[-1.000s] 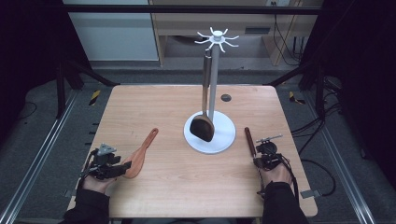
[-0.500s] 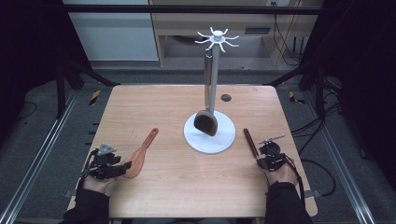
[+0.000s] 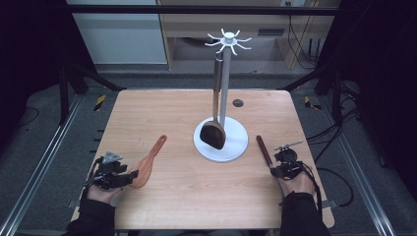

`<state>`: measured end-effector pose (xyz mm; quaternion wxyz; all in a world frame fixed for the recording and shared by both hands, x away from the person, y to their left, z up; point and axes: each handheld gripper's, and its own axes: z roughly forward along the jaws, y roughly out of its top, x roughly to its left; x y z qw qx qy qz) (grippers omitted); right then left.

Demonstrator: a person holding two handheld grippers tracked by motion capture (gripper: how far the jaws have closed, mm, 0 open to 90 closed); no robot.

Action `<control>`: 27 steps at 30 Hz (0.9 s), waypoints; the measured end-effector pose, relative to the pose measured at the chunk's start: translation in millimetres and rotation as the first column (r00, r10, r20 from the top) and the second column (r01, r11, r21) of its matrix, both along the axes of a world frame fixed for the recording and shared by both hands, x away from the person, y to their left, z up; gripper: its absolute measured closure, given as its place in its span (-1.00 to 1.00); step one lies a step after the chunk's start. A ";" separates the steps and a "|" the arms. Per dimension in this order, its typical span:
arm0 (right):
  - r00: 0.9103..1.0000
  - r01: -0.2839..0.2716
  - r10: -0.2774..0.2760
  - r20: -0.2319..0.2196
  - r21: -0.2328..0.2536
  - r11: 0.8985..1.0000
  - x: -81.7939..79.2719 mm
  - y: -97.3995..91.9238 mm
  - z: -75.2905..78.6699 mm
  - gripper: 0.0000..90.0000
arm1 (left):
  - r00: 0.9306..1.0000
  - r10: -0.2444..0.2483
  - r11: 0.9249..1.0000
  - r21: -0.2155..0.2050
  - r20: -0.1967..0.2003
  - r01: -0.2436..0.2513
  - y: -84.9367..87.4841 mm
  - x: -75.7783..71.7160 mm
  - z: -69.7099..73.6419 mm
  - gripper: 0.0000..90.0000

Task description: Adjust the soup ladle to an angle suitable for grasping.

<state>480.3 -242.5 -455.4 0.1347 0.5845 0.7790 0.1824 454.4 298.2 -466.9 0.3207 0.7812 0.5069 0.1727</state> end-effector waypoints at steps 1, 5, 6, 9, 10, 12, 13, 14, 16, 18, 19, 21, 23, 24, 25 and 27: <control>1.000 0.001 -0.001 -0.007 -0.001 1.000 0.3 -0.3 -0.5 0.54 | 1.000 0.001 1.000 0.000 0.001 -0.001 -0.1 0.0 -0.1 0.00; 0.999 0.013 -0.013 -0.030 -0.002 1.000 1.0 -0.1 -3.7 0.59 | 1.000 0.000 1.000 0.001 -0.001 0.000 -0.3 0.1 -0.2 0.00; 1.000 0.006 -0.006 -0.030 -0.005 1.000 1.3 -0.6 -4.8 0.60 | 1.000 0.000 1.000 0.002 -0.001 0.000 -0.3 0.1 -0.2 0.00; 0.999 0.008 -0.009 -0.048 -0.011 1.000 2.3 1.0 -7.9 0.65 | 1.000 -0.002 1.000 0.004 -0.003 0.002 -0.3 0.3 -0.4 0.00; 0.999 0.004 -0.005 -0.049 -0.012 1.000 2.6 0.9 -8.6 0.65 | 1.000 -0.002 1.000 0.006 -0.004 0.002 -0.3 0.3 -0.5 0.00; 0.999 0.009 -0.010 -0.054 -0.012 1.000 2.8 1.4 -9.4 0.67 | 1.000 -0.004 1.000 0.007 -0.003 0.004 -0.4 0.4 -0.6 0.00; 0.999 0.007 -0.007 -0.054 -0.013 1.000 3.1 1.1 -10.0 0.68 | 1.000 -0.004 1.000 0.007 -0.004 0.004 -0.5 0.4 -0.7 0.00; 0.998 0.009 -0.010 -0.055 -0.013 1.000 3.3 1.2 -10.8 0.69 | 1.000 -0.004 1.000 0.007 -0.005 0.004 -0.5 0.5 -0.8 0.00; 0.998 0.011 -0.012 -0.063 -0.016 1.000 3.6 1.3 -12.1 0.70 | 1.000 -0.004 1.000 0.007 -0.005 0.004 -0.5 0.5 -0.8 0.00; 0.998 0.013 -0.014 -0.069 -0.016 1.000 4.0 1.5 -13.2 0.73 | 1.000 -0.004 1.000 0.008 -0.005 0.004 -0.4 0.6 -0.9 0.00; 0.997 0.017 -0.018 -0.073 -0.013 1.000 4.2 1.6 -13.6 0.74 | 1.000 -0.004 1.000 0.008 -0.006 0.004 -0.4 0.7 -0.9 0.00; 0.997 0.016 -0.017 -0.075 -0.009 1.000 4.8 1.6 -14.5 0.76 | 1.000 -0.004 1.000 0.008 -0.006 0.004 -0.5 0.6 -0.9 0.00; 0.997 0.015 -0.016 -0.079 -0.014 1.000 5.4 1.6 -15.3 0.79 | 1.000 -0.004 1.000 0.008 -0.005 0.004 -0.6 0.6 -0.9 0.00; 0.996 0.019 -0.020 -0.082 -0.013 1.000 5.5 2.0 -15.7 0.80 | 1.000 -0.004 1.000 0.008 -0.005 0.004 -0.5 0.6 -0.9 0.00; 0.996 0.020 -0.021 -0.082 -0.015 1.000 5.8 2.2 -16.4 0.80 | 1.000 -0.003 1.000 0.007 -0.006 0.004 -0.5 0.7 -0.9 0.00; 0.996 0.023 -0.024 -0.081 -0.015 1.000 6.1 2.5 -16.6 0.81 | 1.000 -0.004 1.000 0.007 -0.007 0.004 -0.5 0.8 -1.0 0.00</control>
